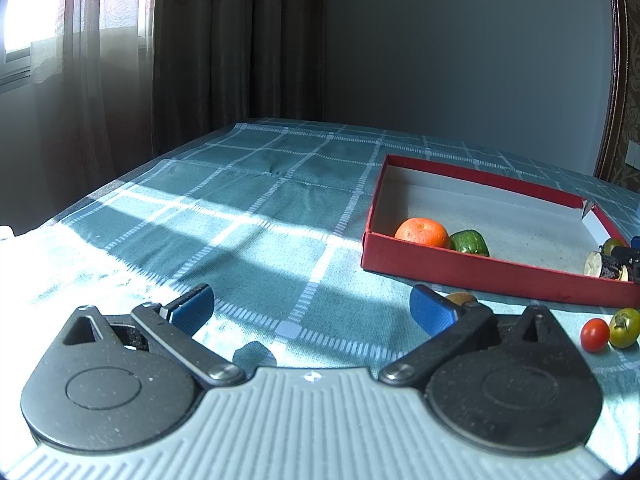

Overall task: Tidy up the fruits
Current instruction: 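Carry the yellow-green tomato into the red box and open the right gripper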

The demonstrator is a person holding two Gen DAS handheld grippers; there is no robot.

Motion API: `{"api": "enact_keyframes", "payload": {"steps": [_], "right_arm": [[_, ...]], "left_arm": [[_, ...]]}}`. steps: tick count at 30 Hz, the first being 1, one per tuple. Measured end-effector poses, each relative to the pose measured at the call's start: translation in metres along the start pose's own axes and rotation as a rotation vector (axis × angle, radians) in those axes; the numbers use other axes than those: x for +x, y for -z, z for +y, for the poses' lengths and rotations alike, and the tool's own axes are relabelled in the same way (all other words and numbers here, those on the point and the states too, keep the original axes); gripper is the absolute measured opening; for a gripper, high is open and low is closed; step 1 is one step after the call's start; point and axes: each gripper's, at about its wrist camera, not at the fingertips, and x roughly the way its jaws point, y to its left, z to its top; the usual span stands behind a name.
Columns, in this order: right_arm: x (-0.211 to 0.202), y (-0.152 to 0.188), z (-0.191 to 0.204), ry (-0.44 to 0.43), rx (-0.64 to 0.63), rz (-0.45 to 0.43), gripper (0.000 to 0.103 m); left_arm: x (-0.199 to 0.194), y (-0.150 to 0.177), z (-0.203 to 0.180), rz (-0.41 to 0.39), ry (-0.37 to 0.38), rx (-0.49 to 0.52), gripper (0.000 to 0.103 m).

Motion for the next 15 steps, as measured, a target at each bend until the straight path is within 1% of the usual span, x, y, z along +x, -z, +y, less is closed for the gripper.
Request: {"api": "enact_keyframes", "payload": {"steps": [2, 3, 5, 6, 7, 10, 13, 15], "right_arm": [[-0.001, 0.0, -0.003, -0.005, 0.023, 0.0, 0.036], [-0.001, 0.0, -0.005, -0.008, 0.037, 0.0, 0.041], [-0.004, 0.002, -0.012, -0.007, 0.088, 0.0, 0.053], [-0.008, 0.002, -0.016, -0.009, 0.112, -0.007, 0.065], [-0.013, 0.003, -0.02, -0.014, 0.134, -0.023, 0.071], [-0.035, 0.007, -0.032, -0.027, 0.201, -0.07, 0.072], [-0.064, 0.019, -0.047, -0.089, 0.288, -0.124, 0.072], [-0.078, 0.031, -0.055, -0.12, 0.348, -0.142, 0.073]], "left_arm": [[0.0, 0.0, 0.001, 0.001, 0.001, -0.006, 0.103], [0.0, 0.0, 0.001, 0.001, 0.001, -0.008, 0.103], [0.0, 0.0, 0.002, 0.003, 0.003, -0.011, 0.103], [0.0, 0.0, 0.002, 0.002, 0.003, -0.011, 0.103], [-0.001, 0.0, 0.002, 0.0, 0.004, -0.013, 0.103], [-0.003, 0.001, 0.004, -0.014, 0.014, -0.023, 0.103], [-0.008, 0.001, 0.007, -0.038, 0.044, -0.039, 0.103], [-0.013, 0.002, 0.004, -0.065, 0.072, -0.029, 0.103]]}}
